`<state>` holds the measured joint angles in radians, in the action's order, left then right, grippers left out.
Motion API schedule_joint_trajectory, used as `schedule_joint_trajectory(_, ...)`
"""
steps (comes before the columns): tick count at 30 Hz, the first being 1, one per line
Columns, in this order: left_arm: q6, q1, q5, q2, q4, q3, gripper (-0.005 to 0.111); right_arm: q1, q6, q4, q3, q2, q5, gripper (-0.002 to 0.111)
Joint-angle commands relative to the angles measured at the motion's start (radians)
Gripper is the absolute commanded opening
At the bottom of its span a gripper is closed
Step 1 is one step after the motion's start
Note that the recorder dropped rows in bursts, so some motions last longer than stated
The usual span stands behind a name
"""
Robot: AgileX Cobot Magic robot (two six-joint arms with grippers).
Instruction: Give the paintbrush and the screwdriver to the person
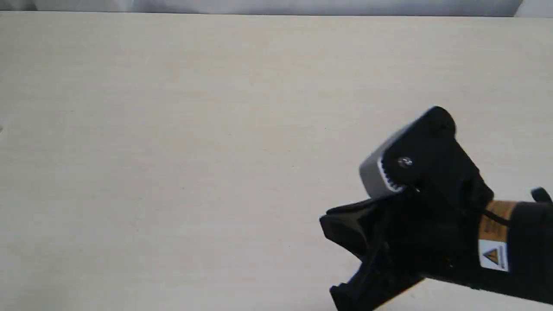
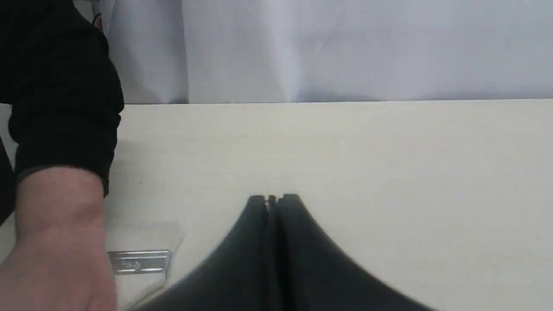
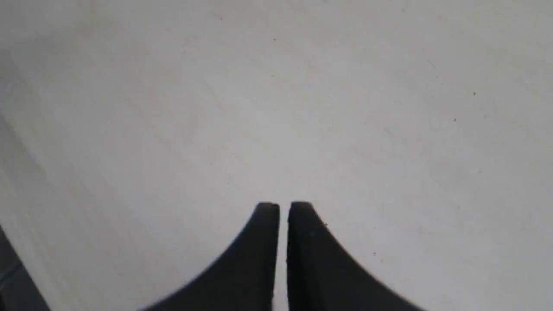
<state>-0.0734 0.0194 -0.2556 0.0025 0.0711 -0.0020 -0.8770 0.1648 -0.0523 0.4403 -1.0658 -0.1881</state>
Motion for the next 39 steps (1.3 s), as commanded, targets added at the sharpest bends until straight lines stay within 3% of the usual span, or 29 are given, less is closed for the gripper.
schedule_joint_trajectory(1,-0.002,-0.008,0.005,-0.002,-0.005,0.002,0.0,0.002,-0.002,-0.128,-0.072,0.089,0.006,0.005)
schedule_joint_trajectory(6,-0.002,-0.008,0.008,-0.002,-0.002,0.002,0.0,0.002,-0.009,-0.136,-0.11,0.191,-0.034,0.005)
schedule_joint_trajectory(15,-0.002,-0.008,0.006,-0.002,-0.002,0.002,0.0,0.017,-0.052,0.2,-0.108,0.367,-0.009,0.005)
schedule_joint_trajectory(26,-0.002,-0.008,0.006,-0.002,-0.002,0.002,0.0,0.451,-0.106,0.2,-0.108,0.734,-0.081,0.005)
schedule_joint_trajectory(36,-0.002,-0.008,0.003,-0.002,-0.004,0.002,0.0,0.976,-0.111,0.085,-0.108,0.953,-0.269,0.005)
schedule_joint_trajectory(39,-0.002,-0.008,0.006,-0.002,-0.004,0.002,0.0,1.056,-0.153,0.029,-0.11,1.012,-0.325,0.005)
